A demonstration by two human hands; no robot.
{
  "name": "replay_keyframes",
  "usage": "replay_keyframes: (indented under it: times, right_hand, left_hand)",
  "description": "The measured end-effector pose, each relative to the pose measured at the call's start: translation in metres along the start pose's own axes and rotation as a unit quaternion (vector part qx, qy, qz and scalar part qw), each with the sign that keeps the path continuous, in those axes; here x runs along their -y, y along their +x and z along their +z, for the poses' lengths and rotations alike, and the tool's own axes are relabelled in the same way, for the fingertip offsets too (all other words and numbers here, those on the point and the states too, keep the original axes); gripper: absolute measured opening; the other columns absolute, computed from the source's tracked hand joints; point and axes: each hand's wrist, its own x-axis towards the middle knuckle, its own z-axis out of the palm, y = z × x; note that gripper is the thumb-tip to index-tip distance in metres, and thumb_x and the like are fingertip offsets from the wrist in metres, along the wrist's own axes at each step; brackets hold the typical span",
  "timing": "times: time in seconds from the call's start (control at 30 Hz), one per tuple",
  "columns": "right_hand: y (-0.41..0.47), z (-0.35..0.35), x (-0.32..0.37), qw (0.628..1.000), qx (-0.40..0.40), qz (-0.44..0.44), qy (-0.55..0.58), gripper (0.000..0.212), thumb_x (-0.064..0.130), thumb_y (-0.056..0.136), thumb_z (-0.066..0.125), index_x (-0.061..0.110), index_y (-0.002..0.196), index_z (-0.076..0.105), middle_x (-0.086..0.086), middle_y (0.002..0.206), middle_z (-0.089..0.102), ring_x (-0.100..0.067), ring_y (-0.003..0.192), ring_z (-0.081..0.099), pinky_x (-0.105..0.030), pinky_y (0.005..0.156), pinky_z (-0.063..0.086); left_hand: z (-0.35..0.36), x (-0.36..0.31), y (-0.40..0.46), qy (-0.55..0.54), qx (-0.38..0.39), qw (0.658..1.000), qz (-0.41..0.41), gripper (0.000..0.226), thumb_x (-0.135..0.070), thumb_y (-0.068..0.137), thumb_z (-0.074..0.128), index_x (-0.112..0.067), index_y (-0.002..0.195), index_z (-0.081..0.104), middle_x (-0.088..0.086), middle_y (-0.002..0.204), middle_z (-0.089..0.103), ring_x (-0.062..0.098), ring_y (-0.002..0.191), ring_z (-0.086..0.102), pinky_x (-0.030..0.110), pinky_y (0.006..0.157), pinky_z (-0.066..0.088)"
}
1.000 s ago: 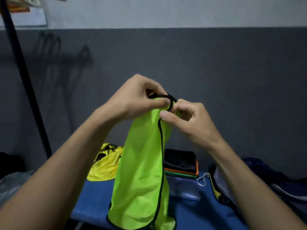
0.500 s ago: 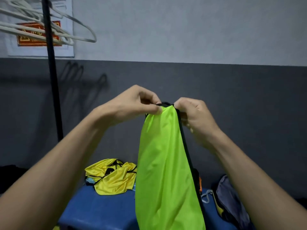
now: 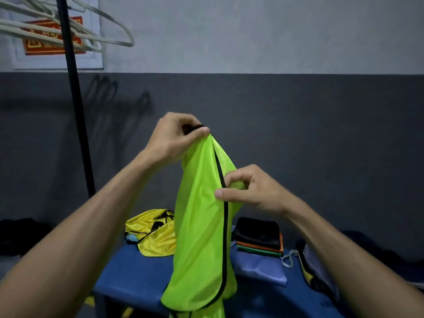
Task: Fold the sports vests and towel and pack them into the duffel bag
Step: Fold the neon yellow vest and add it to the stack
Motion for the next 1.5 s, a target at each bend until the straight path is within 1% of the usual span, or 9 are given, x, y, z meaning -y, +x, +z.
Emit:
replay_keyframes:
  times: [0.2,0.33,0.47,0.63,0.73,1.0,1.17,1.33,1.5]
  right_hand:
    - [-0.018,-0.022,-0.040,0.975,0.043,0.099,-0.193,0.018,0.039,0.089,0.077,0.022,0.089,0.082,0.013,0.087,0.077,0.003,0.085,0.066,-0.031,0.087,0.051]
    - [-0.018,-0.033,-0.062,0.960,-0.006,0.148,-0.239,0.025,0.053,0.089,0.071,0.031,0.098,0.081,0.018,0.097,0.076,0.010,0.087,0.065,-0.027,0.082,0.051]
    - [-0.014,-0.013,-0.048,0.982,0.035,0.117,-0.141,0.017,0.026,0.095,0.072,0.021,0.110,0.079,0.019,0.087,0.074,0.010,0.066,0.056,-0.012,0.066,0.039]
    - [0.002,0.011,-0.028,0.993,0.052,0.110,0.002,0.023,0.036,0.094,0.071,0.024,0.113,0.077,0.005,0.116,0.074,-0.010,0.112,0.066,-0.025,0.087,0.054]
    - [0.012,0.024,-0.038,0.993,-0.008,0.116,-0.002,0.031,0.045,0.083,0.082,0.033,0.111,0.075,-0.003,0.116,0.074,-0.027,0.112,0.067,-0.043,0.097,0.053]
    - [0.027,0.013,-0.093,0.946,-0.230,0.202,-0.107,0.024,0.008,0.080,0.070,0.030,0.088,0.072,0.007,0.095,0.072,-0.020,0.096,0.069,-0.029,0.080,0.051]
    - [0.011,0.023,-0.109,0.927,-0.215,0.219,-0.216,0.013,0.032,0.093,0.068,0.027,0.104,0.071,-0.004,0.118,0.063,-0.025,0.117,0.062,-0.040,0.101,0.048]
    - [0.013,0.059,-0.047,0.985,-0.028,0.161,0.062,0.055,0.068,0.093,0.046,0.025,0.120,0.067,0.008,0.117,0.072,-0.010,0.105,0.070,-0.026,0.085,0.054]
    - [0.008,0.080,-0.037,0.993,0.054,0.101,0.019,0.020,0.025,0.095,0.072,0.006,0.094,0.067,-0.019,0.088,0.073,-0.021,0.072,0.069,-0.032,0.063,0.053]
  left_hand:
    - [-0.032,0.034,0.001,-0.081,-0.166,0.982,-0.035,0.018,-0.028,0.090,0.075,-0.024,0.074,0.069,-0.002,0.071,0.063,0.006,0.066,0.052,0.028,0.064,0.041]
    - [-0.033,0.017,-0.005,-0.130,-0.079,0.988,-0.005,0.014,-0.022,0.093,0.074,-0.016,0.081,0.072,-0.010,0.069,0.066,0.003,0.066,0.056,0.019,0.063,0.044]
    - [-0.028,-0.003,-0.003,-0.132,0.006,0.991,0.012,0.015,-0.021,0.092,0.076,-0.007,0.087,0.075,-0.004,0.077,0.069,0.004,0.074,0.059,0.019,0.070,0.046]
    - [-0.009,-0.016,0.003,-0.030,0.054,0.998,0.026,0.021,-0.028,0.088,0.080,-0.007,0.083,0.077,0.002,0.076,0.067,0.004,0.070,0.054,0.026,0.064,0.042]
    - [-0.008,-0.015,0.005,-0.043,0.030,0.998,0.018,0.024,-0.030,0.091,0.077,-0.007,0.086,0.076,0.001,0.077,0.067,0.006,0.071,0.054,0.028,0.066,0.042]
    - [-0.011,0.002,-0.009,-0.269,0.026,0.961,-0.055,0.018,-0.025,0.108,0.047,-0.022,0.091,0.053,0.001,0.084,0.067,0.016,0.073,0.061,0.035,0.071,0.056]
    - [-0.028,-0.003,-0.012,-0.425,0.093,0.895,-0.099,0.022,-0.029,0.111,0.036,-0.023,0.092,0.044,-0.005,0.065,0.044,0.009,0.053,0.030,0.019,0.047,0.034]
    - [-0.019,-0.019,-0.009,-0.398,0.154,0.902,-0.070,0.024,-0.028,0.112,0.034,-0.019,0.094,0.046,-0.004,0.064,0.039,0.012,0.058,0.022,0.024,0.054,0.020]
    - [-0.019,-0.031,-0.007,-0.387,0.186,0.899,-0.080,0.029,-0.036,0.109,0.039,-0.020,0.085,0.041,-0.001,0.071,0.024,0.016,0.063,0.018,0.028,0.057,0.020]
